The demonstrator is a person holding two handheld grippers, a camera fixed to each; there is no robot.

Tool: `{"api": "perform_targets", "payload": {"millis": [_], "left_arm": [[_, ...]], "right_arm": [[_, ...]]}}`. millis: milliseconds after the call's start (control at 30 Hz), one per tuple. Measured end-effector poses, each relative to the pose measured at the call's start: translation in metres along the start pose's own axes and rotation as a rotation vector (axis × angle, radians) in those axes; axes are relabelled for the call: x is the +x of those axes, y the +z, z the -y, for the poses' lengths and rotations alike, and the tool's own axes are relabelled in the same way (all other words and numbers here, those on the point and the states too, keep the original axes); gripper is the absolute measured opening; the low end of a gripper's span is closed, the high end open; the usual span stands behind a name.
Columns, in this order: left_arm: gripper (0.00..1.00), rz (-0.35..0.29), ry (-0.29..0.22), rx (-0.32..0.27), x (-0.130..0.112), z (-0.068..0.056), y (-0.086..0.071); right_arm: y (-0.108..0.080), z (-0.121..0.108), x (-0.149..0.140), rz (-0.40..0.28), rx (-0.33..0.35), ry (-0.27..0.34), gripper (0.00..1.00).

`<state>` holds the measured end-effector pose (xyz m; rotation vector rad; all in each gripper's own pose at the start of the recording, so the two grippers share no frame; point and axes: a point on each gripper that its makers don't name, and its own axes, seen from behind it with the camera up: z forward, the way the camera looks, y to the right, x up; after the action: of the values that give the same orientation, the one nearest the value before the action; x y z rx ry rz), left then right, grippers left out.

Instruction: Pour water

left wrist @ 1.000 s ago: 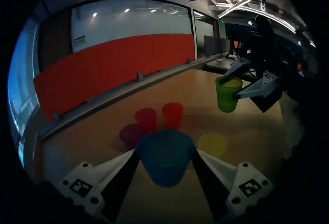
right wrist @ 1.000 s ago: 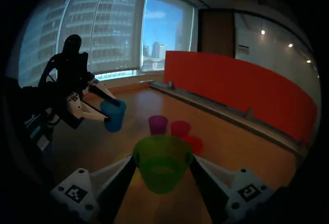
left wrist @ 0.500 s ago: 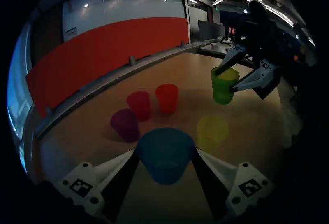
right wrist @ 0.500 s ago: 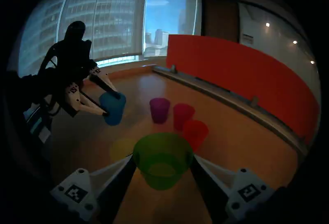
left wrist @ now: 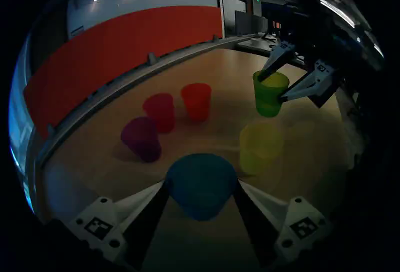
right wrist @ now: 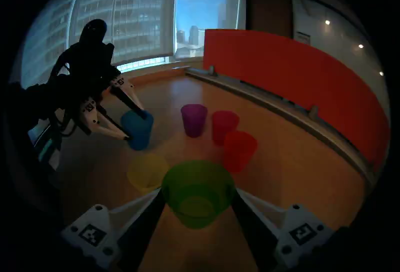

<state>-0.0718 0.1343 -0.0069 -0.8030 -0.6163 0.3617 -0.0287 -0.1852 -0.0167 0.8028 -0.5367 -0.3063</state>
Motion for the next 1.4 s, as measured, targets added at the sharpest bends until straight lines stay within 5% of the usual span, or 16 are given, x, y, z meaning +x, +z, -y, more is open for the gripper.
{"api": "perform_targets", "payload": {"millis": [567, 1067, 1400], "left_arm": [[0.87, 0.02, -0.028, -0.023, -0.016, -0.001, 0.02], [0.87, 0.018, -0.042, -0.032, -0.026, -0.002, 0.016], [0.91, 0.051, -0.007, -0.024, -0.036, -0.003, 0.018]], "right_arm": [[0.01, -0.005, -0.014, 0.032, 0.003, 0.01, 0.91], [0.012, -0.004, -0.019, 0.048, -0.006, 0.007, 0.91], [0.014, -0.003, -0.025, 0.059, -0.009, 0.01, 0.91]]}}
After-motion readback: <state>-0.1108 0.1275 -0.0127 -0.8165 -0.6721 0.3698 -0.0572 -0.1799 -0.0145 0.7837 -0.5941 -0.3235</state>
